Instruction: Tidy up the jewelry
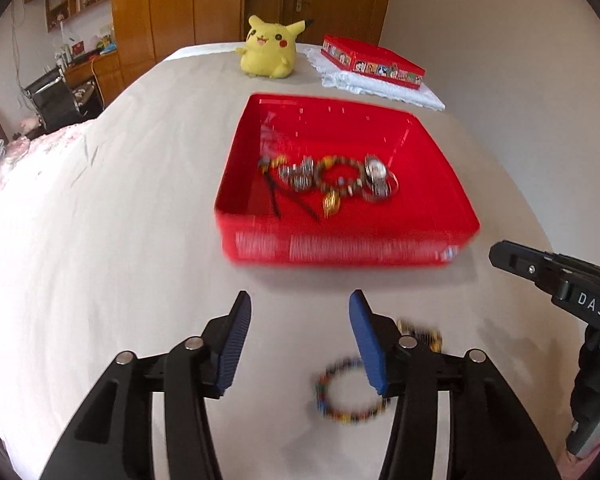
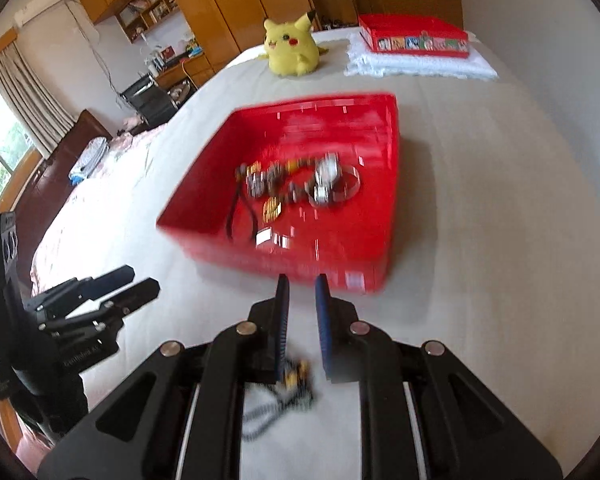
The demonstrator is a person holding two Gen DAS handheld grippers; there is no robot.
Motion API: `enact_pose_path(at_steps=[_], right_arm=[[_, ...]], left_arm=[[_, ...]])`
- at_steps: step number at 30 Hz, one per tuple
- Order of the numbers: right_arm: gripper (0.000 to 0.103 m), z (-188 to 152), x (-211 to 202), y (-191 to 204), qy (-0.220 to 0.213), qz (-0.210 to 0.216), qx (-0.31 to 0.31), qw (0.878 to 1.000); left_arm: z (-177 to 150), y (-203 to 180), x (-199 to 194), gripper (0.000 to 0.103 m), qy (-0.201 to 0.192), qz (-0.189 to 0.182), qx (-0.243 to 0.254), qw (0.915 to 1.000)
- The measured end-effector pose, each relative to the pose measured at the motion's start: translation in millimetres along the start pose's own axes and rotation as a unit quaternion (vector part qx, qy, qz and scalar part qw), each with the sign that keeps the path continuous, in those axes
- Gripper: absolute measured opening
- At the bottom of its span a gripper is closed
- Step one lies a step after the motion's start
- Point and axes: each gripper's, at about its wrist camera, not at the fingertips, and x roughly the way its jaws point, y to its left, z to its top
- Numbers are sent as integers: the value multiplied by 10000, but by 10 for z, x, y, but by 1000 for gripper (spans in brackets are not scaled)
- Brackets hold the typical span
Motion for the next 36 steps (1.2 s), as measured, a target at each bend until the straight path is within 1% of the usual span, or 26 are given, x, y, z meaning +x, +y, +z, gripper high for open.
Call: enact_pose_path(at_steps=[2, 3, 5, 7, 12, 15, 22, 23, 27, 29, 31, 34, 36], right_arm=[[13, -169, -4, -10, 91, -38, 45, 9999], [13, -258, 5, -13, 148, -61, 63, 9999], [13, -413, 28, -18, 241, -125, 104, 9996], [13, -536, 34, -3, 285, -130, 126, 9994], [13, -738, 38, 48, 347, -289, 153, 9989], [13, -831, 10, 81, 327, -263, 161, 9990], [13, -918, 36, 80, 343, -338, 339, 9983], [13, -924, 52, 81, 355, -356, 354, 9981], [13, -951, 113, 79, 384, -454, 460, 9972], [13, -963, 151, 64, 425, -442, 528, 9967], [14, -983, 182, 57, 465, -416, 560, 9965], [14, -1002, 216, 67, 505, -358, 574, 9964], [14, -1006, 223, 73, 509, -349, 562, 9965]], left_arm=[[-148, -8, -55, 59, -33, 94, 27, 9999], [-205, -16, -76, 61, -49, 131, 46, 9999], [-341, -28, -139, 61, -89, 181, 84, 9998], [-466, -34, -200, 62, -102, 145, 106, 9998], [-681, -41, -296, 62, -192, 184, 105, 9996], [-760, -41, -331, 62, -218, 157, 48, 9996], [-832, -37, -361, 63, -273, 129, 33, 9995], [-833, -33, -355, 64, -274, 145, 29, 9995], [-821, 24, -278, 73, -230, 232, -16, 9995], [-816, 47, -182, 73, -153, 315, -11, 9994], [-812, 73, -55, 73, 13, 328, -39, 9995], [-814, 95, 112, 73, 259, 246, -117, 9993], [-789, 67, 158, 73, 299, 267, -114, 9991]])
